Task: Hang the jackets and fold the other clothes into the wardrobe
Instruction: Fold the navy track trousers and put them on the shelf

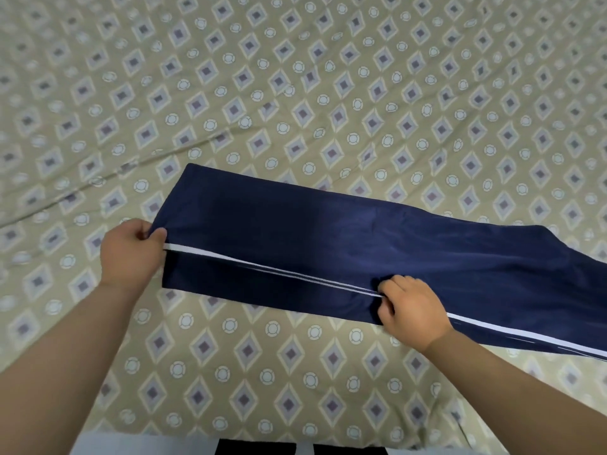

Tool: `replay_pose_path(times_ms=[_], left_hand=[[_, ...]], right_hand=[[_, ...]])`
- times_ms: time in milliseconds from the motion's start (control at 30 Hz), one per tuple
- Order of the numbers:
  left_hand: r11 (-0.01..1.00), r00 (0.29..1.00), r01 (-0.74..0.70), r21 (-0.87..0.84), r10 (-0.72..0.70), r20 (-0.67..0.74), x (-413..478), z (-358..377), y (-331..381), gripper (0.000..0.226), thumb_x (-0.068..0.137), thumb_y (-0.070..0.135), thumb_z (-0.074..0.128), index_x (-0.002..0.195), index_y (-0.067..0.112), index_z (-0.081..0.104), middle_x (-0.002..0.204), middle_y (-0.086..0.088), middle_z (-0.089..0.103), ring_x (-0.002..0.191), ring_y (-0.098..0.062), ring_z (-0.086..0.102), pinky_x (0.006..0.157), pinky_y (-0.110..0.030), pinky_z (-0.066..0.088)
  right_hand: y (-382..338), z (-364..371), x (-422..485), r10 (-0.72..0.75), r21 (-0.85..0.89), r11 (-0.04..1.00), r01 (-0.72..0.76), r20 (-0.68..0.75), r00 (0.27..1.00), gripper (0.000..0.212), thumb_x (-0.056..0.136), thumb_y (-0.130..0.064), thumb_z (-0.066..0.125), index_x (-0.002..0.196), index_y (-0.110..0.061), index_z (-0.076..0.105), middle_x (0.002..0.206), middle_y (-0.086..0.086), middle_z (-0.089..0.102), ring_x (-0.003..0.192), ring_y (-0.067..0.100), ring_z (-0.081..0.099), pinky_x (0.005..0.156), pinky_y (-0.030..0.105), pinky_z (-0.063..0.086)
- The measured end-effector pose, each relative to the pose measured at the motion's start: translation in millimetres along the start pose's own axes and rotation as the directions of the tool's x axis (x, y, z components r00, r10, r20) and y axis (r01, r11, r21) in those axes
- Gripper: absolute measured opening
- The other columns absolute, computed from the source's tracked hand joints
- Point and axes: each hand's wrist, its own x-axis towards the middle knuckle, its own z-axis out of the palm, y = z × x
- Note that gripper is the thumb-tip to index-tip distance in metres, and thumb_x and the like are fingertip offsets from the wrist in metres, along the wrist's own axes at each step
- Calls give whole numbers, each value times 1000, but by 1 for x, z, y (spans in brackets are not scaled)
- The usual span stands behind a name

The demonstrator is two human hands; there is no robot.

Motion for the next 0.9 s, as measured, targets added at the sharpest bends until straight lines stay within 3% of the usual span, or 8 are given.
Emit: replay_pose_path(times_ms=[67, 200, 367, 467, 567, 667, 767, 900], left_hand=[[999, 999, 47, 15, -47, 9, -9, -4, -9, 24, 87, 17, 60, 69, 3, 52, 62, -7, 50, 59, -26, 47, 60, -36, 39], [983, 956, 101, 150, -137, 257, -33, 2, -30, 12, 90, 8, 57, 80, 11, 62, 70, -6, 64, 63, -23, 58, 56, -31, 39], [999, 973, 33, -34, -24, 231, -23, 7, -19, 10, 91, 24, 62, 83, 27, 59, 82, 5, 66, 67, -13, 63, 55, -27, 43], [982, 950, 153, -114, -114, 290, -6, 8, -5, 22, 91, 39, 64, 85, 19, 61, 88, -2, 68, 75, -22, 64, 65, -35, 49], [871, 800, 453, -190, -304, 518, 9, 8, 11, 38, 88, 50, 66, 99, 14, 69, 95, -7, 75, 85, -29, 72, 72, -39, 55], [853, 686, 507, -126, -311, 658, 11, 10, 16, 27, 92, 41, 65, 103, 17, 67, 92, -7, 77, 79, -27, 75, 62, -35, 57], [879, 754, 446, -168, -268, 600, 15, 14, 8, 10, 97, 28, 60, 101, 20, 65, 90, -5, 77, 76, -24, 74, 59, -33, 56], [922, 886, 352, -162, -272, 376, 31, 5, -3, 12, 97, 22, 60, 104, 14, 65, 96, -6, 70, 79, -27, 67, 68, -38, 53]], right_hand=[[-6, -1, -12, -24, 31, 999, 22, 60, 998, 22, 74, -19, 48, 82, -11, 67, 68, 1, 56, 58, 26, 54, 55, 33, 44], [-13, 5, -38, 28, -1, 1000, -28, 307, 951, 29, 78, -25, 58, 104, -17, 67, 88, -2, 58, 78, 22, 57, 70, 34, 51], [-14, 4, -30, 84, 118, 986, -119, 268, 960, 30, 88, -34, 57, 112, -18, 65, 100, -4, 54, 88, 20, 54, 76, 33, 51], [-16, 6, -14, 119, 90, 987, -136, 172, 978, 28, 88, -25, 66, 113, -12, 65, 106, 2, 56, 90, 25, 54, 77, 37, 53], [-25, 10, 4, 185, 60, 977, -204, 230, 955, 37, 91, -28, 60, 126, -15, 57, 120, 3, 51, 105, 24, 48, 89, 36, 49], [-33, 15, 9, 294, 62, 947, -316, 230, 928, 40, 91, -25, 56, 130, -16, 54, 127, 4, 47, 112, 25, 43, 98, 36, 42], [-31, 14, 4, 439, 12, 896, -443, 119, 891, 49, 88, -26, 60, 135, -14, 52, 142, 13, 42, 127, 32, 39, 108, 43, 34], [-14, 12, -12, 549, -59, 834, -548, 181, 816, 62, 97, -36, 49, 153, -19, 28, 162, 17, 14, 149, 32, 12, 121, 43, 12]])
